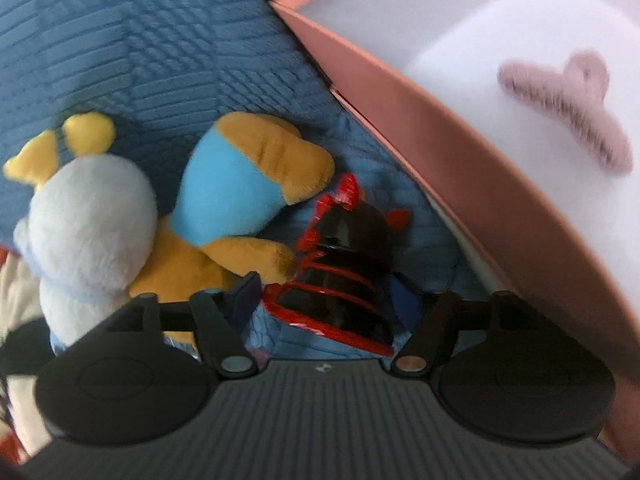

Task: Organize objects
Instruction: 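Hold the lion in the right gripper and bring it beside the left gripper's tulle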

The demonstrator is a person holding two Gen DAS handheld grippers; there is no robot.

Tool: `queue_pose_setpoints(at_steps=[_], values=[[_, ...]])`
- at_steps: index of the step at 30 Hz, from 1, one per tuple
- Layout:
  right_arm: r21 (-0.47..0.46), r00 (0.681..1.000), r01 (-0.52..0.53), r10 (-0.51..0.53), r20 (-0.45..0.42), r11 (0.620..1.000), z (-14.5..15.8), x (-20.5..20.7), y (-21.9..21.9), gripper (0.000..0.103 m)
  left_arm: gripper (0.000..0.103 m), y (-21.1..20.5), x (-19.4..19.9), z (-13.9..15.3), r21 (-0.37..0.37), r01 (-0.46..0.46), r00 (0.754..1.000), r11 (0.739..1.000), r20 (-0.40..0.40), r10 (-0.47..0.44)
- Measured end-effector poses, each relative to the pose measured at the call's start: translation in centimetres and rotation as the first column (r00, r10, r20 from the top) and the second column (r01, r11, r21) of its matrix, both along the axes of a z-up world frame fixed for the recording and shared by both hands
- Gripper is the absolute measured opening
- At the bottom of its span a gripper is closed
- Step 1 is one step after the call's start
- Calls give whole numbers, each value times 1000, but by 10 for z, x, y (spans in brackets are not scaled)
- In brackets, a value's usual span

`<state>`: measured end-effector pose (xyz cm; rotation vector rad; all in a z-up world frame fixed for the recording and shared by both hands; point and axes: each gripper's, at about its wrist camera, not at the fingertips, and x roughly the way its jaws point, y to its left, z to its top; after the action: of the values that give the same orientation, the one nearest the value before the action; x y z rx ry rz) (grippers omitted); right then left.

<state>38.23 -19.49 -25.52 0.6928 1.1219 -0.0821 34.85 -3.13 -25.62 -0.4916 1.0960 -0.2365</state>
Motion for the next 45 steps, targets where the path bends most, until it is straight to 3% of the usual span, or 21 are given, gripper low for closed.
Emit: queue_pose_setpoints(at_steps=[5,7,18,31,37,45], values=[[56,1000,14,-13,-22,998,-13,9,1,74,13,3,-1,-3,-3,-11,1000,1000,-1,11],[58,1000,-4,4,-5,998,-12,9,2,69,13,4,-1,-4,-3,-19,1000,1000,-5,19],[-37,973,-223,225,54,974,5,-20,9,66,13,5,-1,-4,-5,-34,999,999,-8,34],[-129,844,-530,536,17,838,18,-72,17,67,13,15,-4,-5,-18,-60,998,998,-17,60],[-112,851,-524,523,-40,844,18,-64,14,68,14,13,-5,-7,-14,-58,998,998,-23,58],[-30,910,-414,413,-24,910,16,-46,4,71,14,12,-4,-8,-15,-60,998,998,-26,59]])
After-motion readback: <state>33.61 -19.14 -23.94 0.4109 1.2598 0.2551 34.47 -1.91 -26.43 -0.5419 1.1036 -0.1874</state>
